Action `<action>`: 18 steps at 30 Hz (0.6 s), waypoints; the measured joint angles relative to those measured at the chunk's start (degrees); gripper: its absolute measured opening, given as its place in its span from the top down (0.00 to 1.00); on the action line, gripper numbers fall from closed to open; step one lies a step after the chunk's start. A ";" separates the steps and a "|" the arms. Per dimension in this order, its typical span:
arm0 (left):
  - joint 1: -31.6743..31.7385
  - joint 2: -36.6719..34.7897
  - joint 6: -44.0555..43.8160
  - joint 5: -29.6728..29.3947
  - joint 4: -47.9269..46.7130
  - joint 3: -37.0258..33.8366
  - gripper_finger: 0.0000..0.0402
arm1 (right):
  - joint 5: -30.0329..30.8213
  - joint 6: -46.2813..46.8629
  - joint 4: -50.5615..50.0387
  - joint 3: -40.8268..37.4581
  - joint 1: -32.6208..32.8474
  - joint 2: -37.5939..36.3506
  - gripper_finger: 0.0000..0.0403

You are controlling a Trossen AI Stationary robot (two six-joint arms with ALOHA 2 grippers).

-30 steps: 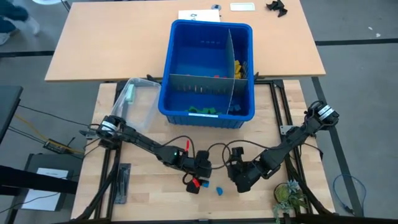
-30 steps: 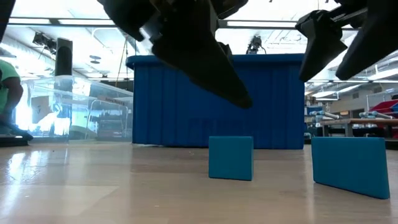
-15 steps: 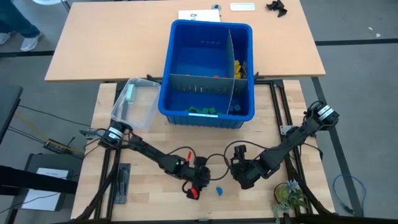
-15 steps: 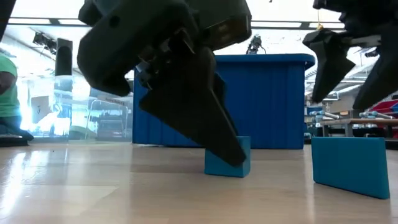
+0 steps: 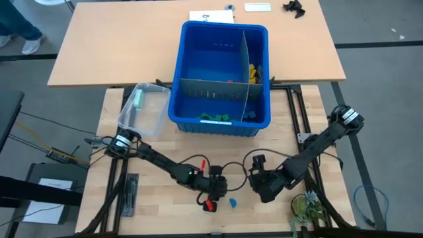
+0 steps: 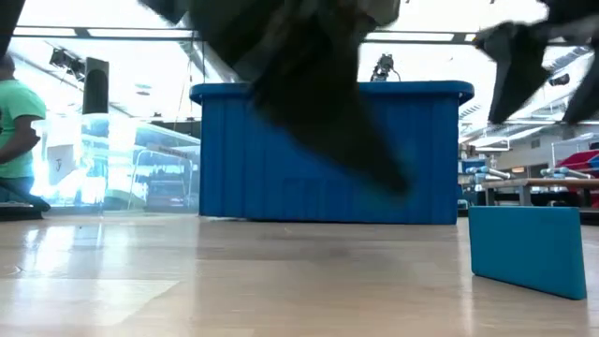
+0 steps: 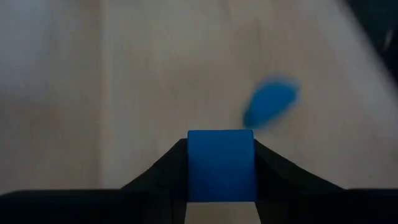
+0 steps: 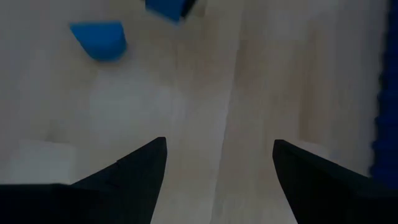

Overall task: Sort blocks
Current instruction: Put the blue block into the blue bin

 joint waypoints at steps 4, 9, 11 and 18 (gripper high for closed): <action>1.59 -2.92 2.80 -5.58 0.45 5.64 0.65 | 0.82 2.60 -4.14 1.75 0.25 -7.11 0.27; 5.77 -4.44 13.25 -17.76 0.75 15.27 0.63 | 5.66 10.76 -6.37 1.95 0.93 -18.51 0.27; 8.16 -4.44 18.14 -21.07 1.17 19.56 0.62 | 8.37 14.13 -6.89 1.95 1.61 -22.54 0.27; 21.00 -3.92 23.05 -19.95 6.23 23.73 0.62 | 23.94 20.91 -6.71 1.97 3.20 -31.82 0.27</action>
